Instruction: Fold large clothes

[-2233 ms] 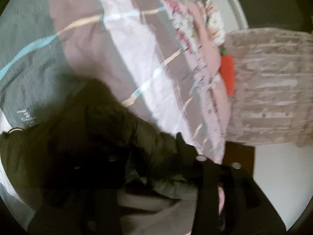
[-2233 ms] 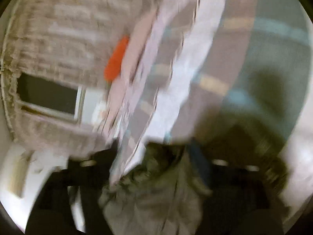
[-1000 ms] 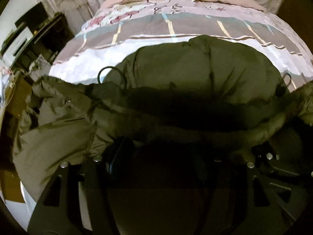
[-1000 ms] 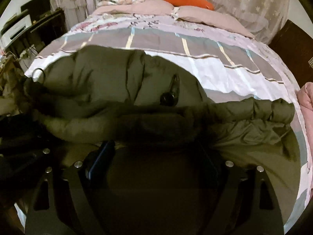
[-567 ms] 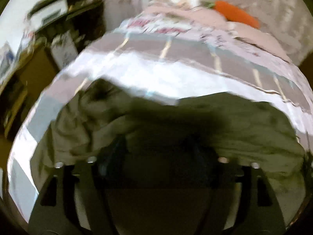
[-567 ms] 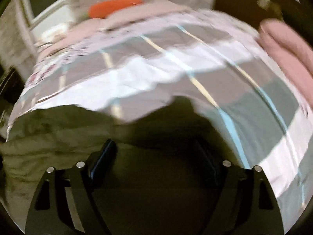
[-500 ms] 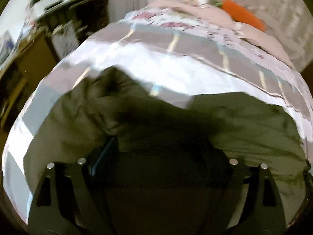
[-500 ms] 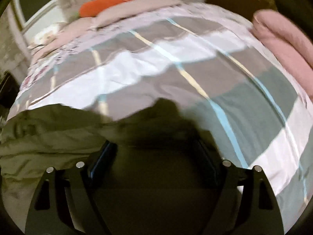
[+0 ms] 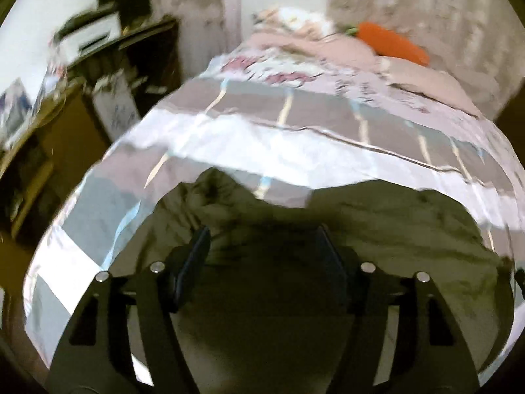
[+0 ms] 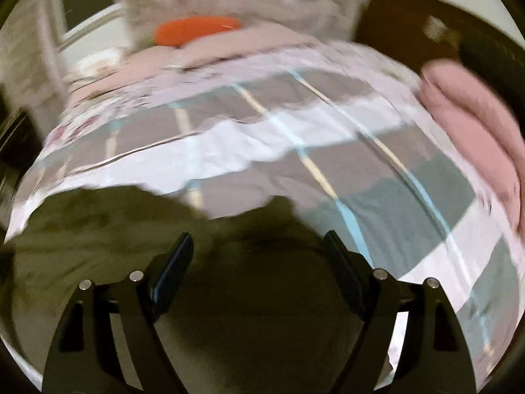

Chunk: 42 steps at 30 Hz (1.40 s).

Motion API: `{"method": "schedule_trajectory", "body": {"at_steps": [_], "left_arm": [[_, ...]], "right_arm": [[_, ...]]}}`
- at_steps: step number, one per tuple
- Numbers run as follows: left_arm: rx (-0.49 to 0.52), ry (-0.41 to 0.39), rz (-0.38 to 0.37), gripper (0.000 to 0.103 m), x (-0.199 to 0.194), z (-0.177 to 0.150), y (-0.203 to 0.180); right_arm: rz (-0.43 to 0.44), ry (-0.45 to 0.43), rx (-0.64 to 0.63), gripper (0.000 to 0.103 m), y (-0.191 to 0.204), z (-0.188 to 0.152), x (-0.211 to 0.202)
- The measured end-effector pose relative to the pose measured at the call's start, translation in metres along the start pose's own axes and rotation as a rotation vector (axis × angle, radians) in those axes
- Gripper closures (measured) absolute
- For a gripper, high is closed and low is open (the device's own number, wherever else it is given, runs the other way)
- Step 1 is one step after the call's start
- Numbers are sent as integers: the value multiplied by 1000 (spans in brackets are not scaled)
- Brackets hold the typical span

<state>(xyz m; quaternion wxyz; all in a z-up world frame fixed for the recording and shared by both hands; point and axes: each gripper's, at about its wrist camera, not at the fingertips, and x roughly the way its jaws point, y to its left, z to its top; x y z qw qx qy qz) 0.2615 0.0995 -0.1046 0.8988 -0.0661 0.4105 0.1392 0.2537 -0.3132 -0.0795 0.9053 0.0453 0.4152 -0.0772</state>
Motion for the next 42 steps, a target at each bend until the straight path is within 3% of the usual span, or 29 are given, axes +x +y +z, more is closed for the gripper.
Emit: {"method": "schedule_trajectory", "body": {"at_steps": [3,5,8,9,11,12,16,18,20,22,24,29,31,33,35,37,40,42], "left_arm": [[123,51,-62,35,-11,-20,-38],[229,67,-36,35,-9,-35,-57],[275,103,6,31,8,-43,-52],[241,127,30,29,20,-42,-36],[133,178,55,14,40,-37,7],[91,200,59,14,48,-36,24],[31,209,211,14,64,-35,81],[-59,221,193,20,62,-32,102],[-166,179,168,30,45,-24,114],[-208,121,116,29,28,-21,113],[-177,76,33,27,15,-13,87],[-21,102,-115,25,20,-16,5],[51,101,-162,22,29,-19,-22],[71,104,-158,18,43,-15,-28],[22,124,-133,16,57,-10,-13],[-109,163,-84,14,75,-9,28],[-308,189,-35,13,94,-11,94],[-371,195,-41,13,97,-12,118]], "right_arm": [[63,57,-125,22,43,-23,-7],[77,123,-194,22,64,-42,-1],[68,146,-207,22,58,-53,7],[58,156,-184,22,47,-51,12],[12,190,-92,21,8,-49,21],[-5,208,-54,21,-9,-50,25],[-142,256,43,21,-73,-55,38],[-133,275,150,21,-97,-55,38],[-139,228,241,22,-103,-47,28],[-103,141,257,22,-91,-39,15],[-1,67,214,22,-57,-23,7],[182,82,62,22,41,-14,19],[214,79,7,22,76,-14,25],[203,68,-20,22,92,-15,30],[188,72,-16,22,90,-9,37],[152,67,2,22,74,-2,44],[-7,71,105,22,16,6,56],[-123,96,183,22,-25,2,65]]}}
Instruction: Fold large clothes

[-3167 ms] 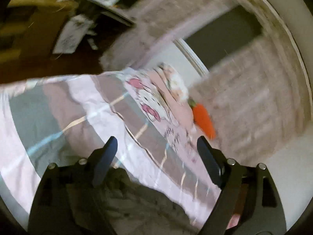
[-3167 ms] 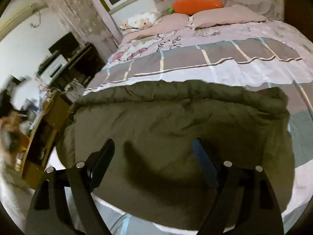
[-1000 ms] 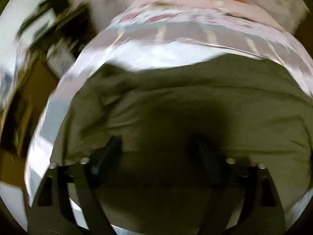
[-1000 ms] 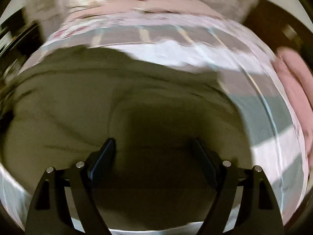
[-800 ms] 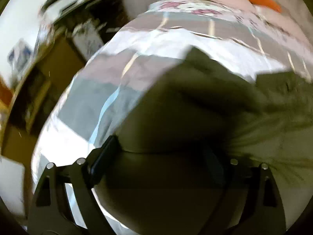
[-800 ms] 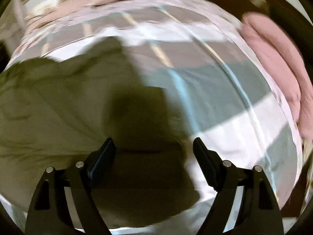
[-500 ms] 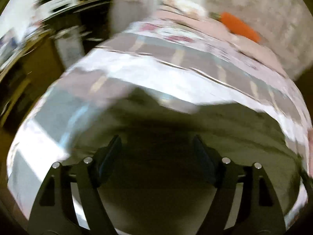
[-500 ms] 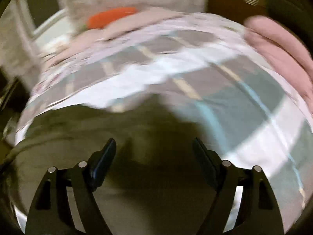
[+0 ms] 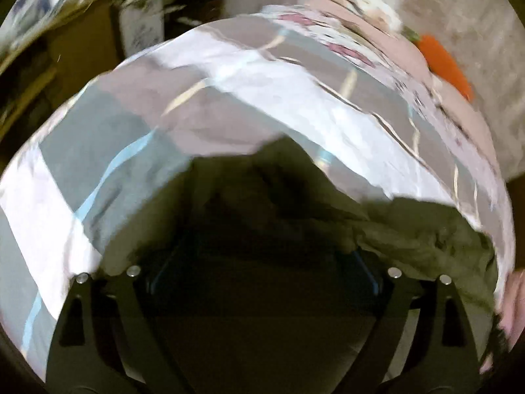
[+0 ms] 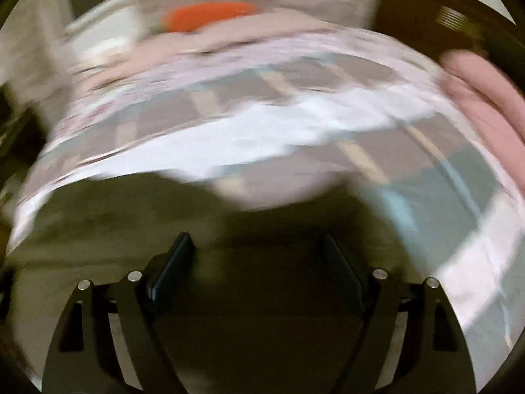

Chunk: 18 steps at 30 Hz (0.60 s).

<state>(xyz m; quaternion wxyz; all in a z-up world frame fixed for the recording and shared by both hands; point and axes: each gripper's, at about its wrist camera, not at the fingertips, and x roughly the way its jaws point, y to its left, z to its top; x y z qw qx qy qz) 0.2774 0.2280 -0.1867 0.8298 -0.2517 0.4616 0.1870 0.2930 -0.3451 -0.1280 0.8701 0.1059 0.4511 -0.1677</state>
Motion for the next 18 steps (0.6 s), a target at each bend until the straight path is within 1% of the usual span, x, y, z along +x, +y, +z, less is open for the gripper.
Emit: {"method": "schedule_trajectory", "body": {"at_steps": [1,2,3,5,7,8,10,11,12,13,15,16,18], "left_arm": [[-24,-10,6,13,-2,3,8],[-48,-23,-4,13,-7,6,12],[-66,-28,-22,13,-14,8,16],[-74,-30,-58,12,-24,8,13],[-42,-32,-100,12,-37,7,3],[-23,-31,-133,10,-44,5,-1],[45,-14,-214,8,-59,0,-21],[76,-9,-223,6,-65,-4,-28],[135,13,-224,5,-72,-11,-42],[167,34,-223,5,-74,-17,-50],[201,70,-201,5,-78,-32,-59],[210,80,-166,5,-79,-40,-61],[228,85,-85,5,-81,-54,-60]], "right_arm": [[-76,33,61,22,-30,0,9],[-86,56,106,22,-49,-1,14],[-72,80,166,22,-71,-4,17],[-46,103,236,22,-94,-7,10],[-41,72,221,22,-94,-4,-13],[-17,24,160,22,-83,-1,-35],[37,-33,28,22,-57,-5,-70],[62,-48,-32,22,-43,-8,-83],[96,-56,-96,22,-26,-13,-96],[139,-51,-157,22,-7,-21,-107],[200,-20,-255,22,24,-41,-117],[221,8,-307,22,41,-54,-117],[242,53,-367,22,65,-73,-110]]}}
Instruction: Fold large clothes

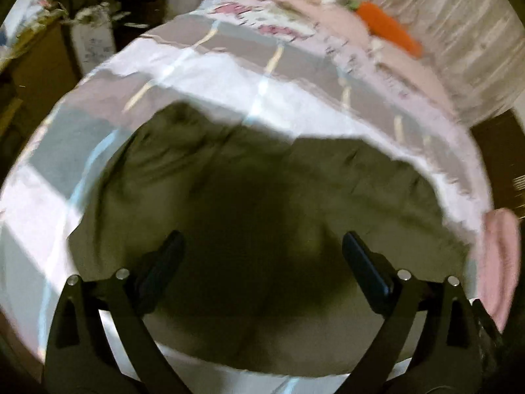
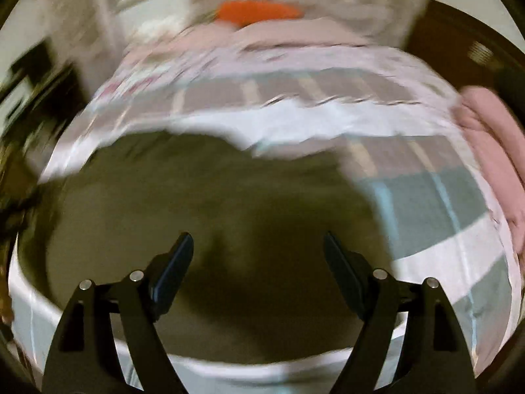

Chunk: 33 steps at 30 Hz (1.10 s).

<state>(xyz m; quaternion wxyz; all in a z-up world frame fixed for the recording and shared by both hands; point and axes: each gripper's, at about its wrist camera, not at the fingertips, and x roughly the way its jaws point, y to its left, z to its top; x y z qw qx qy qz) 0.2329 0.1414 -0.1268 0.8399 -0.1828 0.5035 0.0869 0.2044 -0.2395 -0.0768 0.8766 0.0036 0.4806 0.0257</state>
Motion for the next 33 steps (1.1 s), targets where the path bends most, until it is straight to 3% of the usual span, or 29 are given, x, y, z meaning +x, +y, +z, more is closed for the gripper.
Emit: {"method": "schedule_trajectory", "body": {"at_steps": [4,9,12,15,18,20,22,23,25,28,32,33], "left_arm": [[65,35,143,5,19,-14,3],[79,85,156,2,55,-11,17],[-1,-15,90,6,28,2,26],[-146,-113,7,6,5,24,55],[-311,-36,-48,6,29,45,90],[-407,22,-123,6,56,54,103],[-505,-31,-222,6,61,58,108],[-546,-92,-307,6,57,64,109],[-541,-195,-381,6,46,77,106],[-501,-318,-354,6,24,83,107],[-518,-340,-283,6,0,85,132],[-492,-356,-214,5,-14,83,137]], "right_arm": [[-21,69,-59,22,29,-13,35],[-41,98,-92,15,35,-15,69],[-27,114,-77,14,34,-13,71],[-24,116,-85,13,33,-14,74],[-31,112,-99,13,34,-17,75],[-24,109,-111,13,33,-19,75],[-10,106,-118,12,31,-19,75],[2,111,-117,12,29,-20,77],[15,116,-113,12,26,-19,78],[27,120,-125,10,25,-16,80],[42,116,-118,9,21,-12,79],[44,114,-117,9,20,-11,79]]}}
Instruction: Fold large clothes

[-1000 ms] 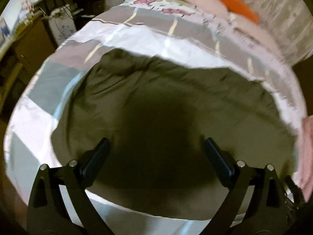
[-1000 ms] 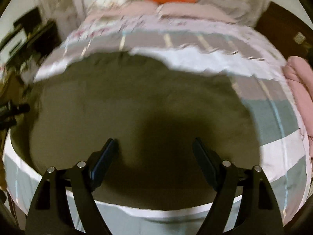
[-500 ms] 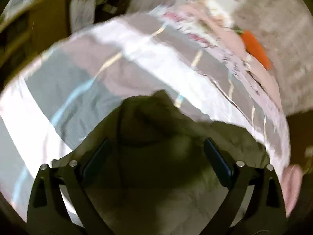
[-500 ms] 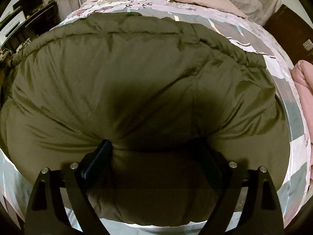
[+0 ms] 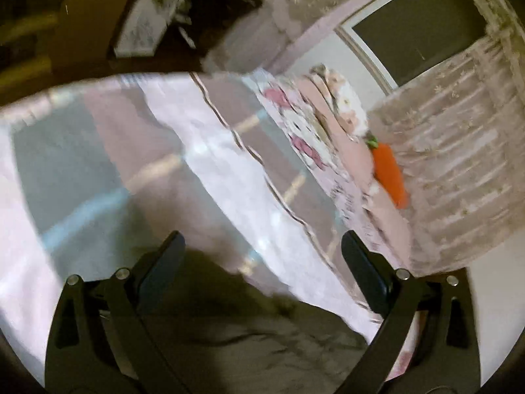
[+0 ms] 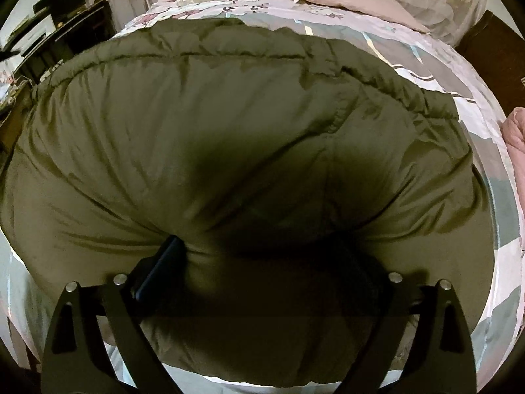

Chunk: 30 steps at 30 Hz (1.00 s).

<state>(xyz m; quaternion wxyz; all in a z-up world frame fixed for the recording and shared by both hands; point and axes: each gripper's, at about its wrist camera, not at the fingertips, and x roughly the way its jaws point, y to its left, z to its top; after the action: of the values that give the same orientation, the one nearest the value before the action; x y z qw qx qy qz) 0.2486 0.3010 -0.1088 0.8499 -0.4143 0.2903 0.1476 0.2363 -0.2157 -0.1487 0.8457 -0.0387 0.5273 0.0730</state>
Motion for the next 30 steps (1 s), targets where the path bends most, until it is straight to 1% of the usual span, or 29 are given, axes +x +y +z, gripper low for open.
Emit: {"method": "schedule_trajectory", "body": {"at_steps": [1,2,3,4,5,7,8,10,11,12,13,14,17,18,20,21,23,25,27,30], "left_arm": [[23,-10,49,5,-9,2,0],[37,-7,83,5,-17,0,1],[55,7,111,5,-23,-3,2],[89,34,135,5,-27,-9,1],[141,69,160,5,-29,-25,-4],[248,137,204,5,-28,-50,-12],[343,190,232,6,-27,-75,-23],[464,261,248,6,-27,-109,-33],[538,311,239,6,-27,-131,-42],[583,334,237,6,-27,-144,-49],[627,348,235,6,-28,-156,-54],[684,353,233,6,-31,-171,-62],[795,362,234,6,-28,-202,-75],[822,365,245,6,-24,-208,-80],[853,375,277,6,-14,-221,-84],[852,384,298,6,-4,-224,-85],[846,382,331,2,12,-226,-85],[843,374,363,2,29,-228,-85],[837,373,378,2,40,-229,-83],[852,369,393,2,50,-233,-83]], "right_arm": [[-3,0,3,9,0,0,-1],[-11,-3,10,9,1,0,-4],[-28,-19,22,10,2,1,-11],[-45,-62,29,12,6,0,-23],[-48,-102,22,14,11,-2,-32],[-60,-198,-27,14,29,-5,-56],[-72,-216,-41,17,36,-7,-62],[-74,-211,-22,23,41,-13,-67],[-71,-204,-1,28,40,-16,-67],[-70,-188,38,31,37,-20,-67],[-65,-174,70,34,34,-23,-65],[-67,-160,84,35,32,-26,-62],[-106,-123,53,37,33,-32,-43],[-115,-111,56,37,31,-32,-33],[-102,-92,85,35,26,-30,-21],[-98,-82,106,35,25,-27,-14],[-109,-74,113,32,25,-22,-6],[-122,-72,116,31,27,-17,4],[-122,-66,123,31,28,-15,12],[-131,-60,93,29,32,-15,21]]}}
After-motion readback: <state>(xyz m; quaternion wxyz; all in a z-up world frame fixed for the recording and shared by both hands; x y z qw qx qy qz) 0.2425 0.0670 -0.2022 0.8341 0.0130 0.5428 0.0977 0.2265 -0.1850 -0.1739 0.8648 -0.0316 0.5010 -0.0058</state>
